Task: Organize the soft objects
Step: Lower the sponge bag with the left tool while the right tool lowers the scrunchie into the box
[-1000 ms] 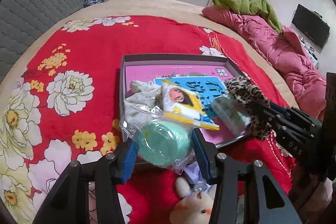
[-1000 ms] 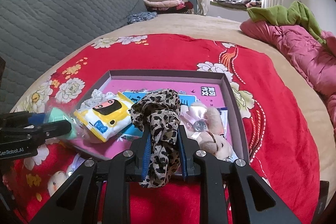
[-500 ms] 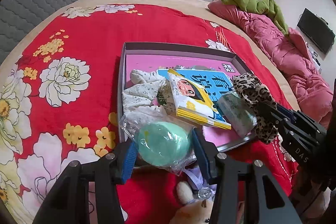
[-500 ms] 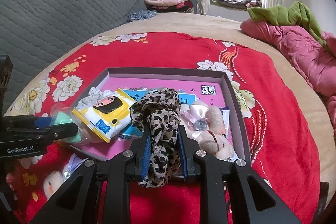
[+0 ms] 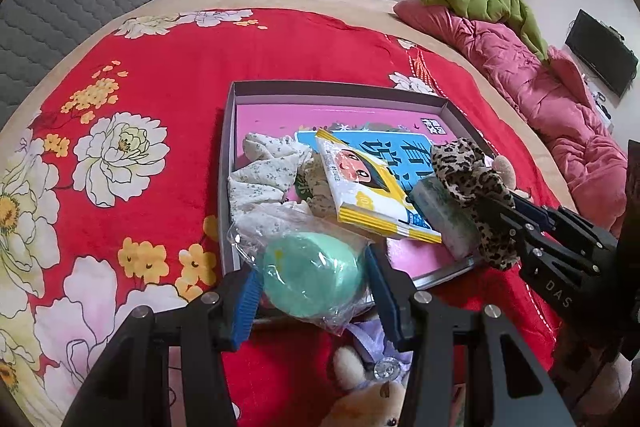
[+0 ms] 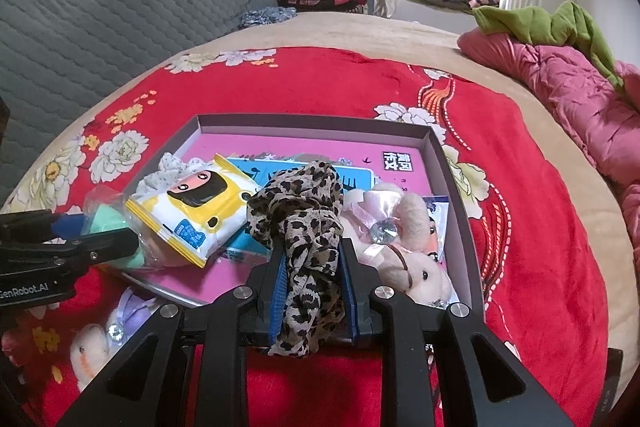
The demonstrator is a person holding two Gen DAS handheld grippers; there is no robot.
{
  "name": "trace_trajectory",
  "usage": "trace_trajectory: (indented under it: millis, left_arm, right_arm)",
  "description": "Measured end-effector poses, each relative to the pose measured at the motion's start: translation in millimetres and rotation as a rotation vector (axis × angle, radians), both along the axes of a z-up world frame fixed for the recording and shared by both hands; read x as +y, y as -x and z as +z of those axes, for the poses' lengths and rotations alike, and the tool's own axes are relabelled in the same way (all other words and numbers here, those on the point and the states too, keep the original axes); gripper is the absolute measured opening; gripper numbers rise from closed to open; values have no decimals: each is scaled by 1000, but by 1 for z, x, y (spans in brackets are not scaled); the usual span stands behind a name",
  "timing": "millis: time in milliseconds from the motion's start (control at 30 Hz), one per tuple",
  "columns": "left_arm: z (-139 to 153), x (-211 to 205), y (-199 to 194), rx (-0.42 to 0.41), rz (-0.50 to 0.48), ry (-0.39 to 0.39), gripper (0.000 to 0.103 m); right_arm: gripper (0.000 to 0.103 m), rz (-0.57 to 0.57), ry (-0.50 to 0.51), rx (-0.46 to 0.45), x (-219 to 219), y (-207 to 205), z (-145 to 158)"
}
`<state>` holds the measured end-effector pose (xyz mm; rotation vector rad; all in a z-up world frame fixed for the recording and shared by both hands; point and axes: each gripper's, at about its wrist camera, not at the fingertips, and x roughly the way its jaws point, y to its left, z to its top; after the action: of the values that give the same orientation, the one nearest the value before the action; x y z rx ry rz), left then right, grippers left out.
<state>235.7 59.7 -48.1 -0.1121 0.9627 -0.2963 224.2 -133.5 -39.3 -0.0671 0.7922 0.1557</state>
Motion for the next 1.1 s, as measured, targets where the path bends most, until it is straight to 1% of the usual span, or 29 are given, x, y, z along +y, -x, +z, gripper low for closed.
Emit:
trace_trajectory:
  millis: [167, 400, 600, 667, 700, 833, 1033, 1100]
  left_arm:
    - [1, 1, 0, 1, 4, 2, 51]
    - [0, 2, -1, 3, 6, 6, 51]
    - [0, 3, -2, 2, 11, 6, 51]
    - [0, 6, -2, 2, 23, 9, 51]
    - [0, 8, -3, 1, 31, 15, 51]
    - [1, 14, -3, -3, 57, 28, 51]
    - [2, 20, -5, -13, 93, 18, 51]
    - [1, 20, -5, -9, 99, 18, 51]
  right_arm:
    - [30, 0, -3, 11, 1, -1, -2]
    - [32, -2, -3, 14, 0, -1, -2]
    - [39, -4, 0, 3, 1, 0, -1]
    - [45, -9, 5, -2, 1, 0, 0]
    - [46, -10, 8, -4, 1, 0, 0]
    - [50, -18, 10, -13, 0, 1, 3]
    - [53, -38, 19, -28, -4, 1, 6]
    - [56, -43, 23, -26, -4, 0, 6]
